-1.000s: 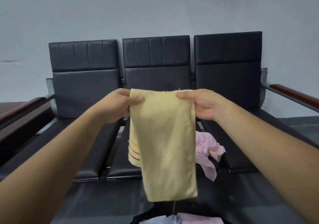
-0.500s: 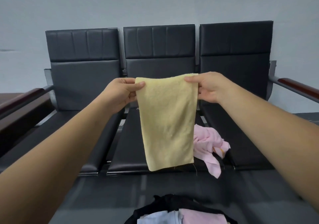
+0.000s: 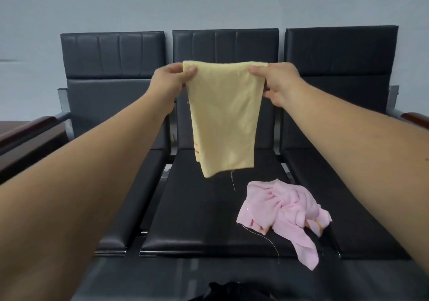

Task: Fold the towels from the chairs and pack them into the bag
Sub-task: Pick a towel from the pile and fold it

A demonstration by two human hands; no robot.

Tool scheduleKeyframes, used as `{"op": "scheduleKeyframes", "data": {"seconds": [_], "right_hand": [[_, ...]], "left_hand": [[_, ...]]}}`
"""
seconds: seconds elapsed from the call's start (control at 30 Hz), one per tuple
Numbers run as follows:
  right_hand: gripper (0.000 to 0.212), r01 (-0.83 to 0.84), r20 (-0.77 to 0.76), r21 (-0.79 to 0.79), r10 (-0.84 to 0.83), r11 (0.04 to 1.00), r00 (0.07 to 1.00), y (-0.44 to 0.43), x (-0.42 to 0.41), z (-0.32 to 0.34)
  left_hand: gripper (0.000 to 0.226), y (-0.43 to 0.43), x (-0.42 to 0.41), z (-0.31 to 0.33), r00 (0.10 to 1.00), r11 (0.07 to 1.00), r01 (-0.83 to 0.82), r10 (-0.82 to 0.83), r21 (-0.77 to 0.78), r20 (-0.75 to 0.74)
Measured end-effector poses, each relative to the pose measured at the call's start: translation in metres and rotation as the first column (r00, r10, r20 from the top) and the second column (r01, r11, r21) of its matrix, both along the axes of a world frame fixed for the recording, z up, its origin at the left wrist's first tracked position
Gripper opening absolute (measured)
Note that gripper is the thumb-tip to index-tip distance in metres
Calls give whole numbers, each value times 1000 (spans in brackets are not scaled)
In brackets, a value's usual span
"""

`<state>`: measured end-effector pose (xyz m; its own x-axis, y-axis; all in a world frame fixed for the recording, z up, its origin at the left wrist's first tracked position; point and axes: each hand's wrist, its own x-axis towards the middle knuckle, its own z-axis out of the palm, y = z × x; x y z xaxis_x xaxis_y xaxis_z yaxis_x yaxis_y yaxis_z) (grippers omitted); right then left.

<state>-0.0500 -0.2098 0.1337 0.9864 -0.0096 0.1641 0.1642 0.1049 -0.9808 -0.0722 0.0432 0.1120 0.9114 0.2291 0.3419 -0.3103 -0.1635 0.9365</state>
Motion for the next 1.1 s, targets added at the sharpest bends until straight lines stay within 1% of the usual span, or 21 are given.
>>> {"op": "scheduleKeyframes", "data": {"seconds": [0.03,0.1,0.17,0.27,0.33,0.4,0.47,0.5,0.53,0.57,0.6,0.63,0.67,0.77,0.87,0.93,1.03,1.1], "right_hand": [[42,-12,18,7,12,1000,1000,0,0,-2],[21,-29,23,-11,29,1000,999,0,-2,-12],[10,-39,10,-42,40,998,999,0,-8,-32],[9,-60,-73,-89,53,994,996,-1,-21,-86],[13,-95,-152,-116,77,989,985,0,-36,-136],[23,-118,-213,-202,74,972,974,-3,-58,-183],[25,-139,-210,-333,70,933,975,-10,-86,-219],[26,-153,-209,-370,79,916,975,-16,-97,-233],[29,-177,-215,-360,104,916,971,-21,-110,-244],[32,-203,-223,-312,136,928,965,-26,-119,-253],[29,-209,-232,-275,146,938,962,-28,-128,-259],[23,-190,-227,-261,131,946,965,-29,-135,-263],[21,-165,-211,-258,111,952,971,-30,-141,-265],[22,-160,-154,-234,125,959,980,-29,-158,-270],[16,-176,-137,-261,144,949,980,-26,-161,-266],[3,-189,-131,-214,164,958,978,-25,-156,-263],[13,-208,-119,-229,185,951,976,-22,-151,-265],[12,-183,-128,-232,156,955,979,-19,-150,-270]], "left_hand": [[26,0,0,1,1000,1000,-3,3,14,18],[22,1,-2,-4,1000,999,-14,13,49,24],[18,3,-11,-21,999,995,-24,27,98,-28],[16,9,-36,-74,986,969,-62,96,241,-134],[17,11,-61,-118,972,965,-57,112,257,-208],[16,7,-92,-159,957,966,-45,116,256,-266],[10,2,-123,-192,943,970,-43,117,238,-311],[5,-1,-136,-205,943,977,-41,107,208,-316],[3,-1,-148,-218,941,983,-37,95,182,-324],[3,-3,-158,-228,941,989,-21,69,147,-331],[3,-1,-166,-238,936,994,5,34,108,-351],[5,-1,-173,-244,930,997,46,-19,66,-368],[8,-1,-177,-247,923,996,82,-62,35,-381],[12,-1,-187,-246,942,995,90,-99,-44,-321],[15,-4,-189,-243,957,991,111,-125,-69,-263],[19,-4,-188,-243,961,986,142,-159,-89,-225],[26,-2,-186,-243,957,977,190,-206,-93,-205],[26,1,-184,-246,948,975,208,-220,-76,-229]]}}
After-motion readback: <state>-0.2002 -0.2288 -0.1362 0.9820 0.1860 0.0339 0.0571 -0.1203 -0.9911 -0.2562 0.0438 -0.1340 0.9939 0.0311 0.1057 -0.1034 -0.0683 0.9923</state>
